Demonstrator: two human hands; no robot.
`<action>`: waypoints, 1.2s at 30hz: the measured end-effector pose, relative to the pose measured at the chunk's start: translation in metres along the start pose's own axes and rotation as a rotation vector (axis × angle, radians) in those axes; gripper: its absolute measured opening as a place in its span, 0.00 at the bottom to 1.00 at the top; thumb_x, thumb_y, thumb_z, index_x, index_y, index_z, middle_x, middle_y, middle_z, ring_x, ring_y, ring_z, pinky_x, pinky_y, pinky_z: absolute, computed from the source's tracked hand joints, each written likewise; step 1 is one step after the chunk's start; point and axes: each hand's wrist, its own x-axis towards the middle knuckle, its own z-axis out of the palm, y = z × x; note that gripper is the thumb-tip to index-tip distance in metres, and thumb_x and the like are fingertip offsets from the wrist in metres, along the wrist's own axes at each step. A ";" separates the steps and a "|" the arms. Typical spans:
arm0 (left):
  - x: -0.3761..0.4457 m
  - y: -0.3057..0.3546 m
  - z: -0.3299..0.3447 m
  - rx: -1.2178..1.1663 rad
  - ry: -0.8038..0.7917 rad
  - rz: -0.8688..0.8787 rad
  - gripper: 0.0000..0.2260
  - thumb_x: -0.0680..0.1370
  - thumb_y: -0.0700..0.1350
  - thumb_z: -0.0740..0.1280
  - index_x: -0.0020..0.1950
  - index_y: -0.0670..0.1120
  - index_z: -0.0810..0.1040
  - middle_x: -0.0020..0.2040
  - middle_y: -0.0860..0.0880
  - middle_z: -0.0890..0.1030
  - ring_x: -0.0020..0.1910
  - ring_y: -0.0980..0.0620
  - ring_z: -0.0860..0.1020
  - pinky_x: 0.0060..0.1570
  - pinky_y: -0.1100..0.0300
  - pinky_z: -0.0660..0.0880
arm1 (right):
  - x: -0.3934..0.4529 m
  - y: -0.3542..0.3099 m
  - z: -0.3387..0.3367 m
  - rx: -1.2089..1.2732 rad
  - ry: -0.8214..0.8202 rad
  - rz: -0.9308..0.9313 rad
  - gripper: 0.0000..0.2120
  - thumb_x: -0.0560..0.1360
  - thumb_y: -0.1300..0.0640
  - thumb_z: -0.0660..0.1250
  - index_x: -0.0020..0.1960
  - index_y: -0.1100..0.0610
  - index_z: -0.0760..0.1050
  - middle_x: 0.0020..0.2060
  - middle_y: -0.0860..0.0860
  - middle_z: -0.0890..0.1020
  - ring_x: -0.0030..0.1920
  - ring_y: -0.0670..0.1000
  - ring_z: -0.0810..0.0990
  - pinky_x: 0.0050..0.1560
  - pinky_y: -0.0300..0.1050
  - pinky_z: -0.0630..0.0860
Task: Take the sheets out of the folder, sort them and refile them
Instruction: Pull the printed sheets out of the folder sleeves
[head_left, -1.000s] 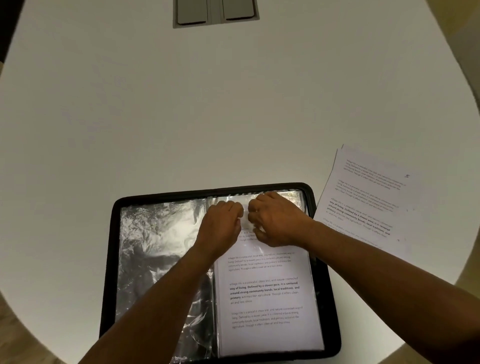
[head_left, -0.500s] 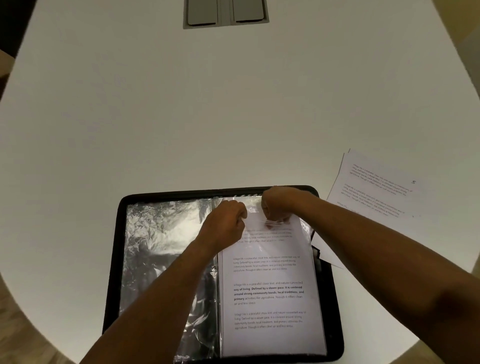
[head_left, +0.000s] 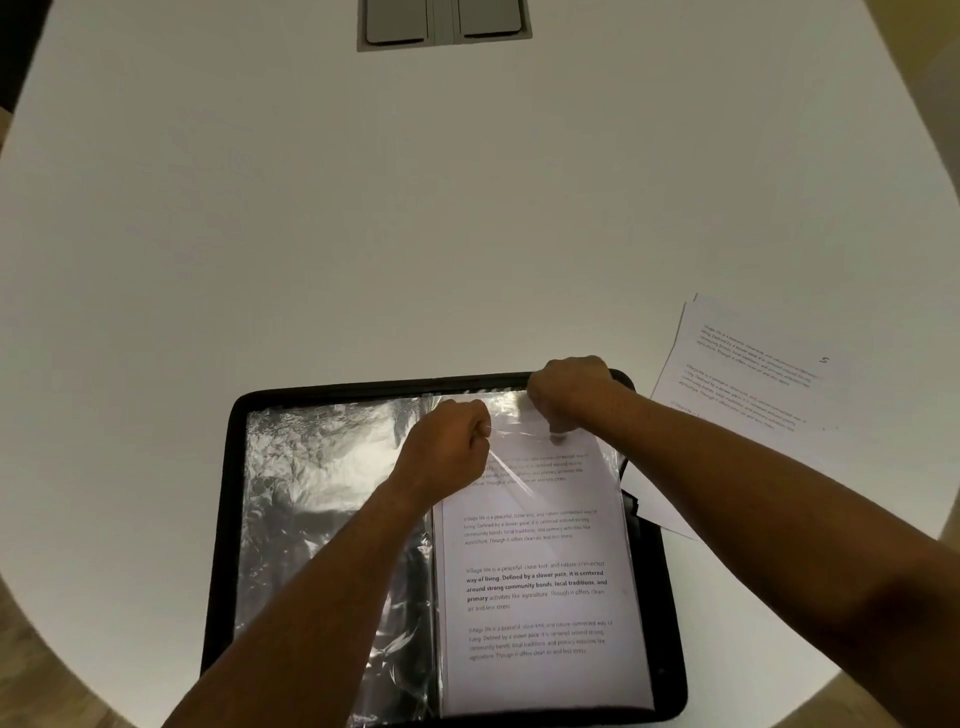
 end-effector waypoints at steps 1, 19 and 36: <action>0.000 -0.001 0.000 0.014 -0.023 -0.004 0.07 0.73 0.37 0.62 0.41 0.50 0.73 0.33 0.56 0.74 0.35 0.58 0.71 0.34 0.64 0.65 | -0.001 0.001 0.001 -0.013 -0.010 0.017 0.26 0.70 0.48 0.75 0.65 0.54 0.73 0.48 0.50 0.76 0.48 0.51 0.75 0.47 0.47 0.71; 0.010 0.007 0.000 0.176 -0.124 -0.045 0.13 0.78 0.50 0.66 0.62 0.50 0.78 0.56 0.53 0.79 0.54 0.52 0.78 0.51 0.59 0.73 | -0.009 -0.009 0.007 0.004 -0.095 -0.004 0.23 0.71 0.52 0.75 0.62 0.57 0.74 0.41 0.50 0.74 0.47 0.50 0.76 0.46 0.45 0.73; 0.020 0.011 0.000 0.168 -0.247 -0.077 0.03 0.77 0.42 0.67 0.44 0.49 0.74 0.47 0.52 0.71 0.45 0.51 0.75 0.42 0.58 0.72 | -0.002 -0.006 0.028 0.190 0.060 -0.150 0.13 0.73 0.51 0.72 0.56 0.53 0.79 0.52 0.50 0.82 0.52 0.52 0.80 0.55 0.48 0.78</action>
